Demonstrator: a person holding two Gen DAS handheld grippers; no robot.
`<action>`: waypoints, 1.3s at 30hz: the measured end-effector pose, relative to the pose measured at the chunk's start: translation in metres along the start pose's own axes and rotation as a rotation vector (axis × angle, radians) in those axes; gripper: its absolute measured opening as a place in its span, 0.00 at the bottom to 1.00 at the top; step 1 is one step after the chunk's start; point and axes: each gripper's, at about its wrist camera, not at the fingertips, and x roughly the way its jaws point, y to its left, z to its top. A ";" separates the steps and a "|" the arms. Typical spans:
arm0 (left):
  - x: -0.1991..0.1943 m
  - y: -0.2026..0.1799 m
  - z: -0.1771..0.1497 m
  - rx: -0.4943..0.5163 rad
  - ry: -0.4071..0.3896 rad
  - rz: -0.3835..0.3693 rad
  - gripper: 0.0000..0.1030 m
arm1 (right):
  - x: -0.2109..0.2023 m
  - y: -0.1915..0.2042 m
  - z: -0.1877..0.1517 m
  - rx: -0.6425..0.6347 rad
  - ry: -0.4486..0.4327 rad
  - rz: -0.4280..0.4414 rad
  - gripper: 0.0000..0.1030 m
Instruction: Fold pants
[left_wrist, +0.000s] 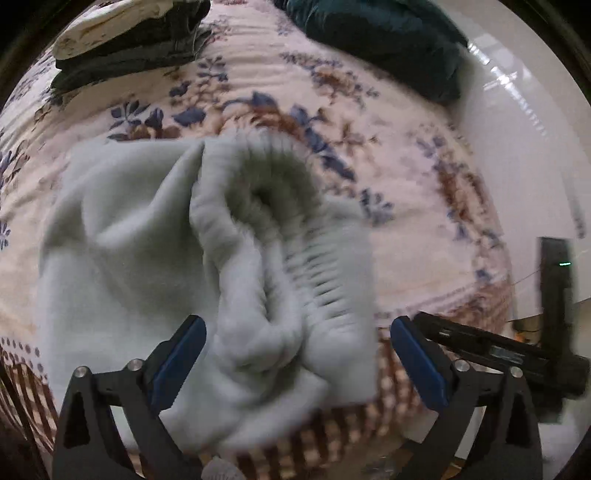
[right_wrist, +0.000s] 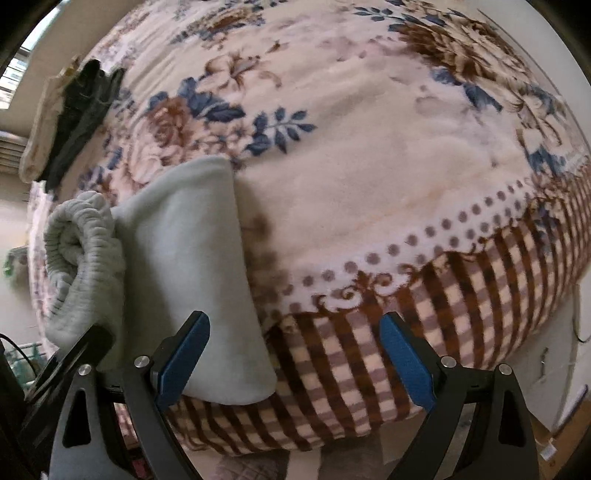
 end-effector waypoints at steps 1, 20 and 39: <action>-0.008 0.000 -0.002 0.001 -0.003 0.009 0.99 | -0.002 0.002 0.000 -0.001 -0.003 0.021 0.93; -0.063 0.189 -0.034 -0.387 0.020 0.579 0.99 | 0.055 0.176 0.017 -0.394 0.049 0.047 0.95; -0.065 0.163 -0.014 -0.347 -0.017 0.403 0.99 | 0.004 0.154 0.012 -0.286 -0.059 0.307 0.46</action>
